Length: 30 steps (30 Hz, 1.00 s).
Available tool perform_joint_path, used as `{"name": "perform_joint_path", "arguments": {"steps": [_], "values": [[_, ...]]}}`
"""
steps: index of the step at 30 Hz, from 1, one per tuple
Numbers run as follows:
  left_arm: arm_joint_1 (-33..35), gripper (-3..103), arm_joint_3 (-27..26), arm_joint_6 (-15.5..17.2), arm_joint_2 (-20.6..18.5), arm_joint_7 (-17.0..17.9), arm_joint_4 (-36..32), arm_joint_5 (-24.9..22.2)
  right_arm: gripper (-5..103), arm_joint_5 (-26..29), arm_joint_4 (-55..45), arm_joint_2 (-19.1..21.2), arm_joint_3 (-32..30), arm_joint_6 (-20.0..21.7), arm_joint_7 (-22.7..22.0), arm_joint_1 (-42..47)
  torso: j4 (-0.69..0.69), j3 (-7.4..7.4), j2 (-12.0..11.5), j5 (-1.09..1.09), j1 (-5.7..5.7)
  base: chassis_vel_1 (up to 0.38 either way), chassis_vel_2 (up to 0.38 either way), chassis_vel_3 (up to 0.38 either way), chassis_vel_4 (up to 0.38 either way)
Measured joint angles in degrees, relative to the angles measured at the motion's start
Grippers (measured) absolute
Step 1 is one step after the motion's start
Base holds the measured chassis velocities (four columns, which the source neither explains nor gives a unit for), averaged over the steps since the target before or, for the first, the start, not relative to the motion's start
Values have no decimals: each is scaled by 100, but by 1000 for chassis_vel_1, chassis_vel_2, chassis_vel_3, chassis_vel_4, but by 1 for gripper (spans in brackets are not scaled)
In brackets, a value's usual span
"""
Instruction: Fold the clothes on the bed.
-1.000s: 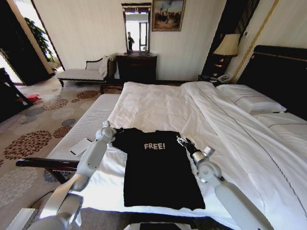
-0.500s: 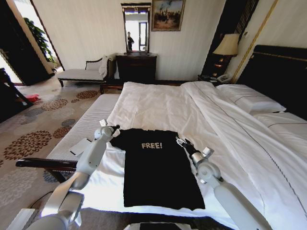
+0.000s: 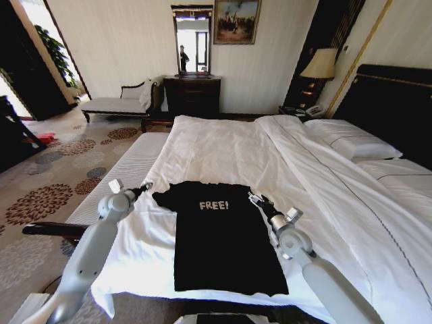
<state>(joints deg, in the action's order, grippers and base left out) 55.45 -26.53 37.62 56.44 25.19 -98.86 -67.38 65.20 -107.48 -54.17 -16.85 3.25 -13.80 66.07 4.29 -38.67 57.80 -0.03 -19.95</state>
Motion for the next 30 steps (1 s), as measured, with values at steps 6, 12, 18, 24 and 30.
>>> {"name": "perform_joint_path", "arguments": {"steps": [6,12,18,24,30], "values": [[572,97,247,-101,-284,-474,-512,1243,100,-5,-120,-18,-2,0,-53,24,3,0,0,2,0,0,0,0,0],[844,100,802,-218,-560,-821,-759,2429,100,-5,-155,-19,-36,5,-73,38,3,-1,0,2,0,0,0,0,0],[909,100,1439,-762,-860,-1095,-513,3906,100,2,-123,-19,-70,8,-76,48,1,-1,0,2,0,0,0,0,0],[628,100,1930,-879,-668,-1030,-292,4080,100,1,-71,-52,-10,12,-88,-6,3,-1,0,3,0,0,0,0,0],[410,100,2145,-1104,-533,-1019,-75,4110,100,1,-37,-56,6,14,-95,-31,3,-1,0,3,-2,0,0,0,0]]}}
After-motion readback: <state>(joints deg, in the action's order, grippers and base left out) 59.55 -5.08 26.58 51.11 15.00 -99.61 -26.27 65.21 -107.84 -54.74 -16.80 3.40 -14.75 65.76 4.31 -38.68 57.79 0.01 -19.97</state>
